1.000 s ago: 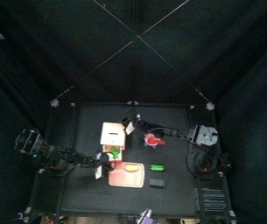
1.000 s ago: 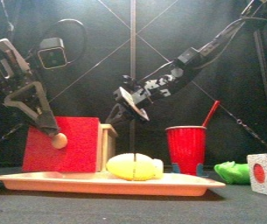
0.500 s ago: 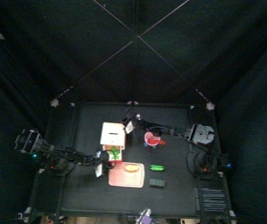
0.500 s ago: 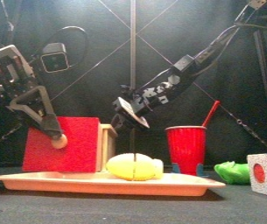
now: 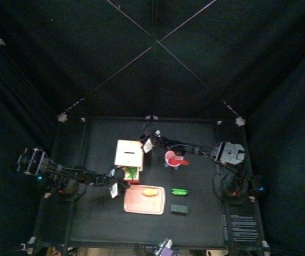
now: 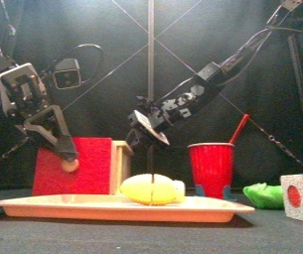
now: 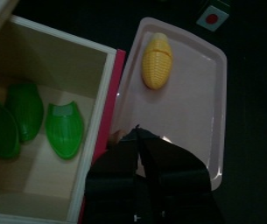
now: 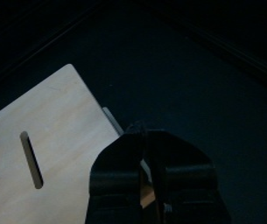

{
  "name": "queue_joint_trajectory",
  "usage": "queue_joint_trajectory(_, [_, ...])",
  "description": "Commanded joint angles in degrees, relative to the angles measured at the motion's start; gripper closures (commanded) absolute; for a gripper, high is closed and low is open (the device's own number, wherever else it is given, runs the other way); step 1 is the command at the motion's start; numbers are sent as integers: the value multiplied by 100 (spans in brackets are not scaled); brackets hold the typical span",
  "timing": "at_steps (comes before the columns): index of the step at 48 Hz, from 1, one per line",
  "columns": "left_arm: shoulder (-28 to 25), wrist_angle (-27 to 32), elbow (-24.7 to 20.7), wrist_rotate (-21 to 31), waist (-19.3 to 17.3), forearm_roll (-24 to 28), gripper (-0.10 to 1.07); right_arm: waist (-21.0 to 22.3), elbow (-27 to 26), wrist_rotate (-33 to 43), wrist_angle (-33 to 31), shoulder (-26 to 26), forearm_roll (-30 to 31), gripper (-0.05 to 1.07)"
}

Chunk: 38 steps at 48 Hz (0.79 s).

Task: Close drawer

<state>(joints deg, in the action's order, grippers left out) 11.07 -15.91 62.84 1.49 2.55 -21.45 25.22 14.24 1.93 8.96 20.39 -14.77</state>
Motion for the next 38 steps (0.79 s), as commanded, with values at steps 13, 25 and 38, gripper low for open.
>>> queue_joint_trajectory(13, [53,-202,-97,-35,-650,18,54,0,-193,-18,9,-114,9,71])
queue_joint_trajectory(25, [53,-475,-105,-35,-976,44,54,-9,-360,-18,-70,-44,26,71])
queue_joint_trajectory(38, [35,-694,-114,-35,-1371,141,54,0,-633,-9,-211,123,97,71])
